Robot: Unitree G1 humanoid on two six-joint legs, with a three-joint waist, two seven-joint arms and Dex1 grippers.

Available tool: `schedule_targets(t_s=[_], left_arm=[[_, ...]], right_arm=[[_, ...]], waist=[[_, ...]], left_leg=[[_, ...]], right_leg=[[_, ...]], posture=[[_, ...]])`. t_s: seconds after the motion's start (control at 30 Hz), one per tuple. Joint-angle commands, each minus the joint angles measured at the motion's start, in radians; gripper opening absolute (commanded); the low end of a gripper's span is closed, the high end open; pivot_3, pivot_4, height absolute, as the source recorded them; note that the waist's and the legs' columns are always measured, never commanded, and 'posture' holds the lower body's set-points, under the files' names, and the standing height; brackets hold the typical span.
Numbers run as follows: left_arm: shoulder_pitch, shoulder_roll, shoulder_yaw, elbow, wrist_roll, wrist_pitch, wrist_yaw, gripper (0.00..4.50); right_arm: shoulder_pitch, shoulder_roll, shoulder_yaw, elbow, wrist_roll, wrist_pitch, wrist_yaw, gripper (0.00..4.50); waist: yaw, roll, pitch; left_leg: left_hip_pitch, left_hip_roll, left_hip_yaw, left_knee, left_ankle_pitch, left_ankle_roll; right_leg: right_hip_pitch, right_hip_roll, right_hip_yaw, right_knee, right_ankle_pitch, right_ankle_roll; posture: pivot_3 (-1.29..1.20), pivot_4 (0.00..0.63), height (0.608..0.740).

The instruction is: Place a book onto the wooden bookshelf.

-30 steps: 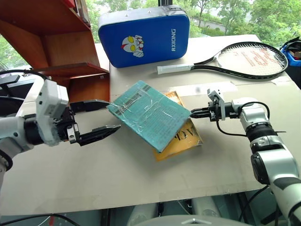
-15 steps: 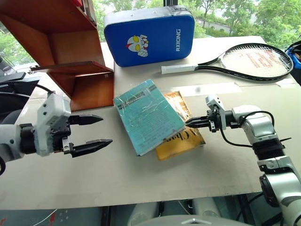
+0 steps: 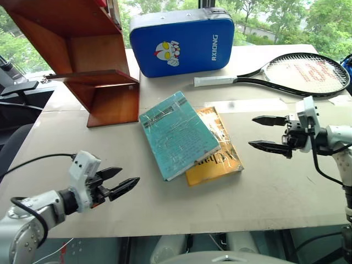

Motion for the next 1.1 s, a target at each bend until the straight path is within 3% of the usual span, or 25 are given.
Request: schedule_targets(t_s=[0.03,0.23,0.5,0.7,0.8,1.07,1.1], left_arm=[[-0.064,-0.095,-0.011,0.039,-0.145,0.086,0.121,4.50],[-0.211,-0.255,-0.035,0.190,-0.290,0.211,0.356,4.50],[-0.367,-0.306,-0.071,0.423,-0.482,0.371,0.482,4.50],[-0.450,-0.343,-0.064,0.551,-0.618,0.390,0.568,4.50],[-0.465,-0.355,-0.062,0.572,-0.676,0.369,0.602,3.74],[-0.450,-0.352,-0.058,0.538,-0.784,0.290,0.627,0.03],[-0.443,-0.352,-0.059,0.520,-0.801,0.278,0.631,0.03]], right_arm=[[0.063,-0.048,-0.079,-0.137,0.090,0.050,-0.029,4.43],[0.184,-0.111,-0.205,-0.248,0.190,0.094,-0.071,4.43],[0.233,-0.118,-0.255,-0.309,0.268,0.096,-0.148,4.43],[0.261,-0.135,-0.279,-0.347,0.308,0.094,-0.184,4.43],[0.281,-0.143,-0.289,-0.359,0.322,0.088,-0.197,4.50],[0.275,-0.155,-0.272,-0.364,0.345,0.081,-0.228,4.50],[0.266,-0.154,-0.267,-0.360,0.353,0.083,-0.232,4.50]], waist=[[0.002,-0.003,-0.002],[0.009,-0.002,-0.004],[0.028,-0.001,-0.005],[0.031,-0.001,-0.005],[0.029,-0.001,-0.005],[0.025,-0.001,-0.005],[0.025,-0.002,-0.005]], left_leg=[[0.000,0.000,-0.001,0.001,0.000,0.000],[0.001,0.000,0.000,0.004,0.000,0.000],[0.013,0.000,-0.001,0.005,0.000,0.000],[0.013,0.000,-0.001,0.005,0.000,0.000],[0.013,0.000,-0.001,0.005,0.000,0.000],[0.013,0.000,-0.001,0.005,0.000,0.000],[0.013,0.000,-0.001,0.005,0.000,0.000]], right_leg=[[0.000,0.000,-0.001,0.000,0.000,0.000],[0.002,0.000,-0.001,0.001,0.000,0.000],[0.015,0.000,-0.001,0.001,0.001,0.000],[0.016,0.000,-0.001,0.001,0.001,0.000],[0.015,0.000,-0.001,0.001,0.001,0.000],[0.015,0.000,0.000,0.001,0.001,0.000],[0.015,0.000,0.000,0.001,0.001,0.000]], posture=[[0.00,0.150,0.740],[0.00,0.150,0.740],[0.00,0.150,0.740],[0.00,0.150,0.740],[0.00,0.150,0.740],[0.00,0.150,0.740],[0.00,0.150,0.740]])
